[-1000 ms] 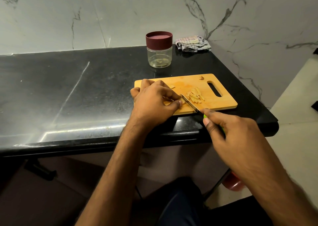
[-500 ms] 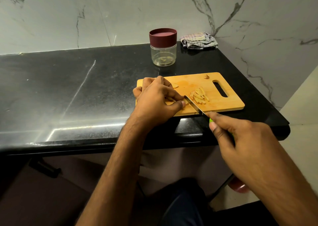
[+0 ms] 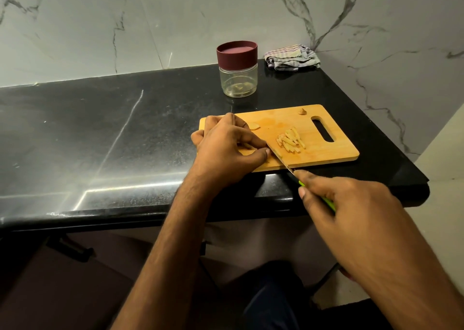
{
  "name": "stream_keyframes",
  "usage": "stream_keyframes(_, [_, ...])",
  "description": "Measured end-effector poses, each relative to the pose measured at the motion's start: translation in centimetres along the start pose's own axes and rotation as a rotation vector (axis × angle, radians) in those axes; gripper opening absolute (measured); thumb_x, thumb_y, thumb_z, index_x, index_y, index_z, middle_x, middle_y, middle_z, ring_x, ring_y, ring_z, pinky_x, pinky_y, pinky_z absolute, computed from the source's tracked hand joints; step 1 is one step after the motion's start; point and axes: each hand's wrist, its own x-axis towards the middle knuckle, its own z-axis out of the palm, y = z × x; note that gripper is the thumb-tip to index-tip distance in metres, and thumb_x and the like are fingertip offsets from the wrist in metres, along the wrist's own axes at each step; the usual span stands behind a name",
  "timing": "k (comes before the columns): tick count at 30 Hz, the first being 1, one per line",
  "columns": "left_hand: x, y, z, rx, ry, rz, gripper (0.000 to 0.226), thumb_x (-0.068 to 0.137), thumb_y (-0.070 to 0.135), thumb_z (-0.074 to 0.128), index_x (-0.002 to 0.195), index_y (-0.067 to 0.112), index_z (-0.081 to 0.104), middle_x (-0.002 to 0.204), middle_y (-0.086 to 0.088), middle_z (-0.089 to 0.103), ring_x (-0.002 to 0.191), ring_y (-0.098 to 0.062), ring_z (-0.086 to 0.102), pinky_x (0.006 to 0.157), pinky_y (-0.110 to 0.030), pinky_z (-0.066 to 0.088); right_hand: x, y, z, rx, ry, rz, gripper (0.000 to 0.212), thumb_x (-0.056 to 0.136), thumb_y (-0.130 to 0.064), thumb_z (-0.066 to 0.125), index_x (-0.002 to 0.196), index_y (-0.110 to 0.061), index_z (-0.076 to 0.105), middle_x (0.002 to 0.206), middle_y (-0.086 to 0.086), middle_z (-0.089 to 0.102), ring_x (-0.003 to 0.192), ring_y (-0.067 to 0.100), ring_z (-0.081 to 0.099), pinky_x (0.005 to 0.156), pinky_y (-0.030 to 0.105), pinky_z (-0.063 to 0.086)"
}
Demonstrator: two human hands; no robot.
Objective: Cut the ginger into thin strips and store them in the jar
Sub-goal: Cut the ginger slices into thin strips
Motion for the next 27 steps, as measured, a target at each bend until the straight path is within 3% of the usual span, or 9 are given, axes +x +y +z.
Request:
stream_keyframes(6, [-0.31,0.24,0.3,0.102,0.03,0.037,0.029,0.082,0.051,0.074,0.109,0.048,0.063,0.113,0.018,0.042,0.122,-0.011,0.03,0.103,-0.039,0.016,0.36,0.63,0.51,-0.054,0.039,0.021,0.04,0.096,-0.046,0.041,0.135,-0.047,0.045,0.074,-0.015,0.041,0.064,-0.002,0.039,0.049,0.013,0.021])
stream_keyframes(10, [-0.37,0.6,0.42,0.219,-0.013,0.156,0.021,0.089,0.047,0.064,0.108,0.055,0.064,0.121,0.015,0.039,0.122,-0.01,0.027,0.104,-0.043,0.017,0.44,0.59,0.39,-0.012,0.044,-0.004,0.041,0.096,-0.045,0.041,0.137,-0.044,0.044,0.075,-0.015,0.042,0.067,0.001,0.043,0.05,0.013,0.025])
stream_keyframes(17, [-0.37,0.16,0.53,0.163,-0.006,0.121,0.035,0.086,0.054,0.065,0.12,0.056,0.057,0.12,0.018,0.035,0.123,-0.009,0.025,0.11,-0.048,0.024,0.14,0.93,0.26,0.044,0.072,-0.045,0.038,0.096,-0.039,0.045,0.134,-0.038,0.052,0.08,-0.013,0.052,0.068,0.002,0.044,0.053,0.007,0.025])
stream_keyframes(20, [-0.59,0.03,0.42,0.083,0.039,0.053,0.037,0.081,0.055,0.07,0.115,0.045,0.058,0.114,0.02,0.044,0.121,-0.01,0.032,0.108,-0.051,0.029,0.15,0.91,0.44,0.076,0.095,-0.054,0.036,0.096,-0.035,0.049,0.131,-0.03,0.058,0.08,-0.009,0.059,0.069,0.003,0.049,0.056,0.006,0.028])
stream_keyframes(24, [-0.84,0.37,0.33,0.107,0.054,0.016,0.021,0.084,0.053,0.072,0.099,0.04,0.066,0.104,0.023,0.055,0.121,-0.009,0.031,0.102,-0.045,0.022,0.37,0.95,0.53,0.109,0.11,-0.066,0.038,0.096,-0.035,0.047,0.132,-0.029,0.057,0.093,-0.007,0.067,0.075,0.003,0.052,0.062,0.012,0.037])
stream_keyframes(27, [-0.85,0.43,0.25,0.084,0.041,0.011,0.015,0.085,0.05,0.072,0.096,0.039,0.07,0.102,0.024,0.057,0.119,-0.007,0.028,0.096,-0.039,0.018,0.21,0.84,0.59,0.119,0.087,-0.078,0.037,0.096,-0.036,0.046,0.131,-0.031,0.057,0.088,-0.009,0.066,0.069,0.001,0.052,0.058,0.009,0.035])
